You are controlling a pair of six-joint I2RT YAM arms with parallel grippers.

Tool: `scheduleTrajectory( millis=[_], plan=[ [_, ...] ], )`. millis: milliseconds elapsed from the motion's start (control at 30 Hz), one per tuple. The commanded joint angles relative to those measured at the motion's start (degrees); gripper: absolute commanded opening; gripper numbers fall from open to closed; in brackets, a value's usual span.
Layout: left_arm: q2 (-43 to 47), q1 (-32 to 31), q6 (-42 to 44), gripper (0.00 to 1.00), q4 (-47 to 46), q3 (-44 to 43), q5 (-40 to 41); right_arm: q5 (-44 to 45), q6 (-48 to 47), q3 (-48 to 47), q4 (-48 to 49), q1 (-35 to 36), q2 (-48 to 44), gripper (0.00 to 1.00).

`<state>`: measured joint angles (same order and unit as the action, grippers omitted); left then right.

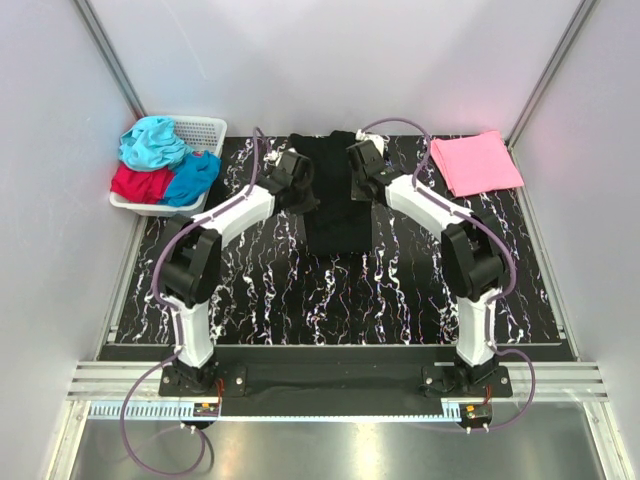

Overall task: Fold and stack the t-shirts
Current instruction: Fold the tshirt

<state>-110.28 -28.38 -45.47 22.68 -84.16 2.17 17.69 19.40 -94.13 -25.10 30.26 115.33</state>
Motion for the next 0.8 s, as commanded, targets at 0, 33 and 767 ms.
scheduleTrajectory(
  millis=[0, 33, 767],
  plan=[
    [-4.84, 1.66, 3.11, 0.0, 3.06, -8.8, -1.21, -1.87, -3.05, -7.2, 0.85, -2.48, 4.28, 0.0],
    [-5.99, 2.1, 3.28, 0.0, 3.6, -10.22, -1.47, -2.05, -3.22, -8.25, 0.5, -2.75, 5.34, 0.0],
    [-8.91, 4.03, 5.31, 0.45, -2.37, -11.82, -2.35, -5.39, -4.9, -16.35, -0.65, -4.68, 12.82, 0.5]
  ],
)
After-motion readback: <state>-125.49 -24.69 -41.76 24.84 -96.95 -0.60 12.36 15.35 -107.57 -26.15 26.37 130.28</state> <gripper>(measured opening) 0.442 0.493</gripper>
